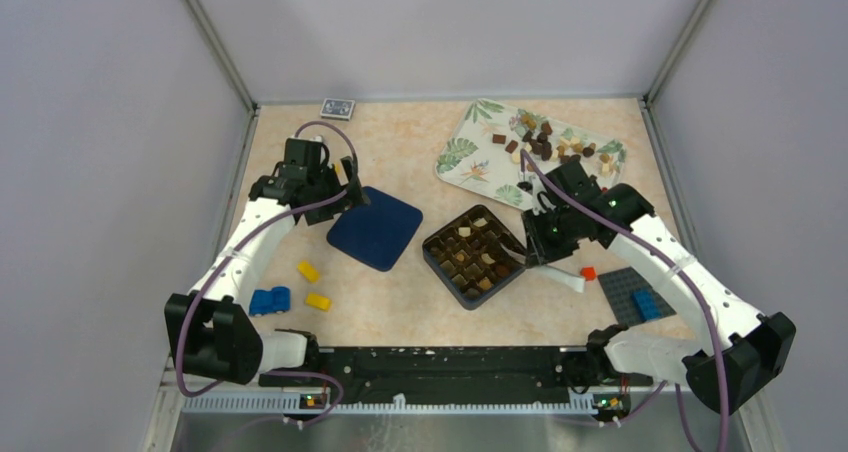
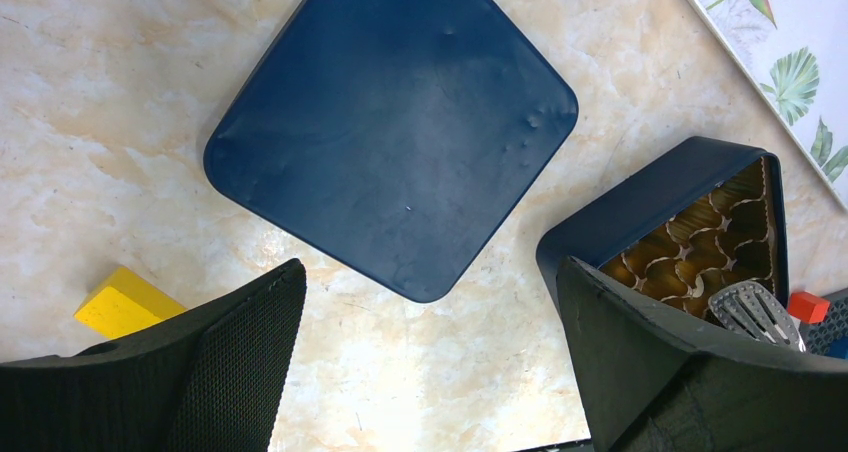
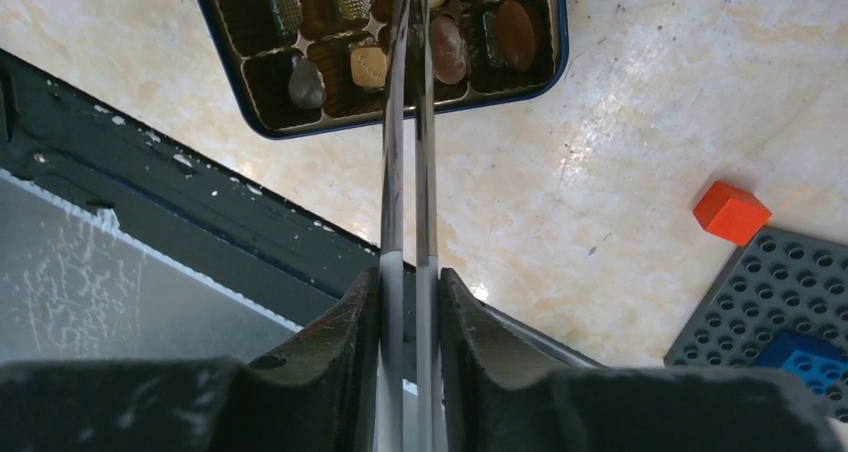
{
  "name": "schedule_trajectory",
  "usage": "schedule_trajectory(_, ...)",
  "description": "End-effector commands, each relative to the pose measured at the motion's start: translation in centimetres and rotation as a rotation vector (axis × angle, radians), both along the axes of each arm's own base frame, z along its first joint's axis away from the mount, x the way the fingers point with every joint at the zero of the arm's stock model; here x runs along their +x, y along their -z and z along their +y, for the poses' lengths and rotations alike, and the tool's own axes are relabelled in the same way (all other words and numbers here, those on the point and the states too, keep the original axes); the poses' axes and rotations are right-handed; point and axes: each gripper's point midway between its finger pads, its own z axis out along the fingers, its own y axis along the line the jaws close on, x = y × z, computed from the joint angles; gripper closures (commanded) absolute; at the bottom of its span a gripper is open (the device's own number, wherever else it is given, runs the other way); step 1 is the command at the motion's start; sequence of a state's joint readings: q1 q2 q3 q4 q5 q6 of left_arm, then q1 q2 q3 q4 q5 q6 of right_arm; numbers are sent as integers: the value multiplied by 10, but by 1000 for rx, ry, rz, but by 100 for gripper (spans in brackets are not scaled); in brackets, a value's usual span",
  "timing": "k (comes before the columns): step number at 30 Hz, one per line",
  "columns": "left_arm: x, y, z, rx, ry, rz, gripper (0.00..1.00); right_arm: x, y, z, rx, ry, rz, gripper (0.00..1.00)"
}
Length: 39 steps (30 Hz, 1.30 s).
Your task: Pack the chocolate
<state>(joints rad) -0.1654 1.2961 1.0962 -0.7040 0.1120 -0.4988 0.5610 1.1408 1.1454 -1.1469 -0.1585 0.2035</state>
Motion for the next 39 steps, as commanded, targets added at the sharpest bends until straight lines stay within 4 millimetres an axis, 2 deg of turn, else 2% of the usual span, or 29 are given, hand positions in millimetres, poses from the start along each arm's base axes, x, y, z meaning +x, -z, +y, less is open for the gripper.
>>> schedule_trajectory(1,7,-16,0,-12,1,-63,1,18,-29,13,68,5,-115,87)
schedule_trajectory(3,7,-16,-1,-12,3,-63,1,27,-40,14,80,28,-169,100)
schedule_trajectory(5,7,-17,-1,-17,4,-63,1,43,-54,3,44,91,-260,100)
schedule_trajectory(10,6,-17,-5,-34,20,-62,1,89,-75,-43,-71,298,-416,100)
schedule_trajectory(14,4,-17,-6,-40,23,-66,1,130,-74,-98,-85,497,-433,88)
schedule_trajectory(16,2,-18,-9,-51,40,-63,1,147,-73,-111,-86,551,-435,81)
schedule_trajectory(19,2,-17,-9,-46,46,-62,1,167,-65,-119,-114,603,-416,72)
schedule_trajectory(22,2,-18,-6,-33,39,-64,1,181,-52,-135,-170,675,-419,68)
schedule_trajectory(26,3,-18,-8,-40,48,-62,1,196,-37,-150,-157,727,-404,65)
schedule_trajectory(31,5,-13,-8,-37,47,-46,1,207,-29,-153,-162,737,-402,65)
schedule_trajectory(39,11,-9,-7,-22,45,-37,1,215,-5,-152,-184,707,-373,63)
